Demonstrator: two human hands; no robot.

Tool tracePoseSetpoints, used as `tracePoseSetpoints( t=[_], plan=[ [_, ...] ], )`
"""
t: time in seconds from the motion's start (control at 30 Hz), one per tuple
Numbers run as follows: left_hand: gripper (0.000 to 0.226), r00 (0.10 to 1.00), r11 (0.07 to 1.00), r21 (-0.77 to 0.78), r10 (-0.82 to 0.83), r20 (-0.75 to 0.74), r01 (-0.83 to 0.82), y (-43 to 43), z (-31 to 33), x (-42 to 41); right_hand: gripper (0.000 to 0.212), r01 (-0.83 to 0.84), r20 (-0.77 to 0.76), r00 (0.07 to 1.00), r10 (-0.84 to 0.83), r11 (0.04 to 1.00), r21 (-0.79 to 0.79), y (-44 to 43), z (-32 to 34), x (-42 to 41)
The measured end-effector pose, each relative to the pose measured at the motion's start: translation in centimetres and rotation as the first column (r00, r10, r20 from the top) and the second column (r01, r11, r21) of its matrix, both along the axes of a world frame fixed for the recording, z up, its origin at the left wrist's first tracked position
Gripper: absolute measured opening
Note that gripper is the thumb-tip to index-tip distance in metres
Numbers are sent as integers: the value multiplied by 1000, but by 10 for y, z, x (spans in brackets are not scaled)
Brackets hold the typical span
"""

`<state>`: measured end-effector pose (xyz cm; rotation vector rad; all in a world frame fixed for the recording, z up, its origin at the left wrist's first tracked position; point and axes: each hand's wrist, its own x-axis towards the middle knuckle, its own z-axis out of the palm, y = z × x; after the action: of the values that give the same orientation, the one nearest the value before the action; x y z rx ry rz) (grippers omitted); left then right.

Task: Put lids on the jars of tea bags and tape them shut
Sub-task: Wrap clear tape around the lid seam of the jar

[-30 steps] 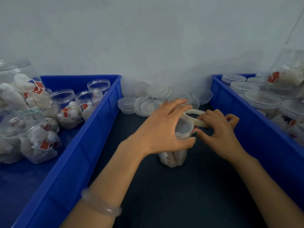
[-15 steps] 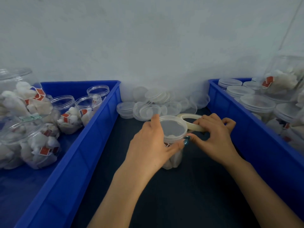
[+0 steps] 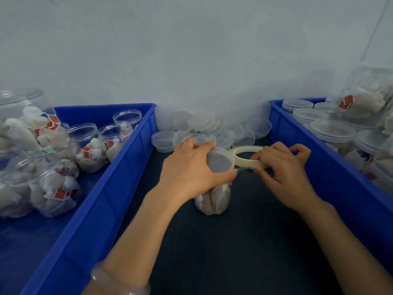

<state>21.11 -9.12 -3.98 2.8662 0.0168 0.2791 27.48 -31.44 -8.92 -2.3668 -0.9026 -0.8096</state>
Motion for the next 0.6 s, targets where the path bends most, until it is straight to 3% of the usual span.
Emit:
tracePoseSetpoints(
  t=[0.13, 0.33, 0.5, 0.6],
  plan=[
    [90, 993, 992, 51, -110, -52, 112, 10, 15, -1, 37, 55, 70, 996, -59, 997, 48, 0, 0, -2],
    [79, 926, 930, -127, -359, -122, 344, 17, 27, -2, 35, 77, 76, 994, -83, 994, 79, 10, 3, -8],
    [79, 913, 909, -248, -378, -153, 335, 13, 19, -2, 31, 94, 66, 993, -99, 992, 82, 16, 4, -12],
    [63, 959, 934, -241, -281, -37, 264, -4, 5, -2, 25, 84, 65, 994, -88, 994, 66, 18, 6, -14]
  ],
)
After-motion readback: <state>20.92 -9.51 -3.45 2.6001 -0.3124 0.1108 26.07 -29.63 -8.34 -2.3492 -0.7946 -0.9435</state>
